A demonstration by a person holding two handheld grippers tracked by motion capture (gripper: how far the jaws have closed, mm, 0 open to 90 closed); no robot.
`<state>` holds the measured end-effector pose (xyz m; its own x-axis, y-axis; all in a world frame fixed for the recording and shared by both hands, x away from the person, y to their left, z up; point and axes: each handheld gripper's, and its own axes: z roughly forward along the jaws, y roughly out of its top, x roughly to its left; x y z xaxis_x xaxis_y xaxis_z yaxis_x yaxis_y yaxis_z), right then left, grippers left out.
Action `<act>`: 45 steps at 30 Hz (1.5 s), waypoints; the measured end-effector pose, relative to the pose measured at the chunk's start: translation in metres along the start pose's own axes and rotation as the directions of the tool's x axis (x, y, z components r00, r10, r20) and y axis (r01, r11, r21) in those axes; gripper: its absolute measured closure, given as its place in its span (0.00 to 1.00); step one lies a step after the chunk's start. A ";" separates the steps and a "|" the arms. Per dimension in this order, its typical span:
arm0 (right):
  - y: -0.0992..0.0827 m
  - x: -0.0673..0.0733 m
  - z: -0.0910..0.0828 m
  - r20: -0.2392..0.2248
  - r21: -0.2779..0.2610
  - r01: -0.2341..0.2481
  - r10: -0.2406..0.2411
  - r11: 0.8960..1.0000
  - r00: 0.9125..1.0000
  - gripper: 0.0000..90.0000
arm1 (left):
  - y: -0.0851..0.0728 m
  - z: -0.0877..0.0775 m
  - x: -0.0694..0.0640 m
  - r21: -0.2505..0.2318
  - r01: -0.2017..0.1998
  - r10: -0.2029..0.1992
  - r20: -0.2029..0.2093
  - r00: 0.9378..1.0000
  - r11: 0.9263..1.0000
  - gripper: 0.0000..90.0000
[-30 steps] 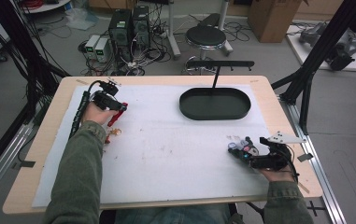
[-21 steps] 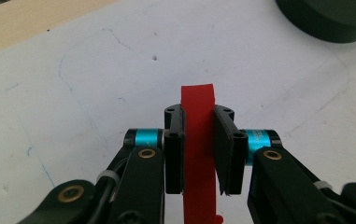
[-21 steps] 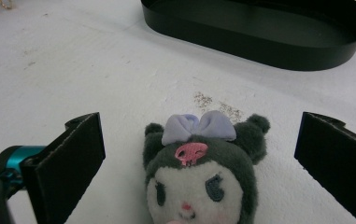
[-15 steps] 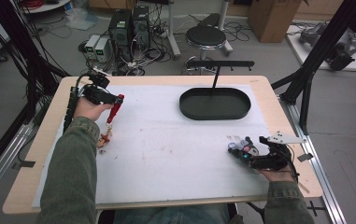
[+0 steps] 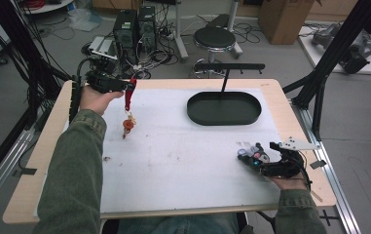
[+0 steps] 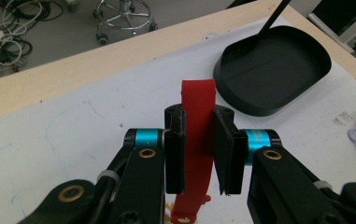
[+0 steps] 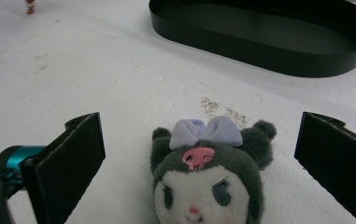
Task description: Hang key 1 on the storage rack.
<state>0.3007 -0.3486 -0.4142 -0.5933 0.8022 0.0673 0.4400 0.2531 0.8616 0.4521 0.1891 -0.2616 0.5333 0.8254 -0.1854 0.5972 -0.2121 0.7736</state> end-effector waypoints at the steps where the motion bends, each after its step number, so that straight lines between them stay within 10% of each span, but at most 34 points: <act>1: 0.000 0.000 0.000 0.000 0.002 0.000 0.000 1.000 1.000 0.01 | 0.003 -0.001 -0.002 -0.007 -0.003 0.003 -0.002 1.000 1.000 0.84; 18: 0.003 -0.003 0.004 -0.047 -0.027 -0.071 0.069 0.997 0.997 0.01 | 0.037 0.019 -0.035 -0.039 -0.018 0.020 0.057 0.998 0.999 0.84; 45: 0.002 -0.002 0.007 -0.025 -0.003 -0.036 0.035 0.999 0.999 0.01 | 0.093 0.074 -0.087 -0.128 -0.035 0.054 0.153 0.987 0.991 0.84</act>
<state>0.3078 -0.3462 -0.4163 -0.5940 0.7968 0.1105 0.4589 0.2229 0.8600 0.5057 0.0591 -0.2178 0.6504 0.7227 -0.2338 0.4969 -0.1719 0.8506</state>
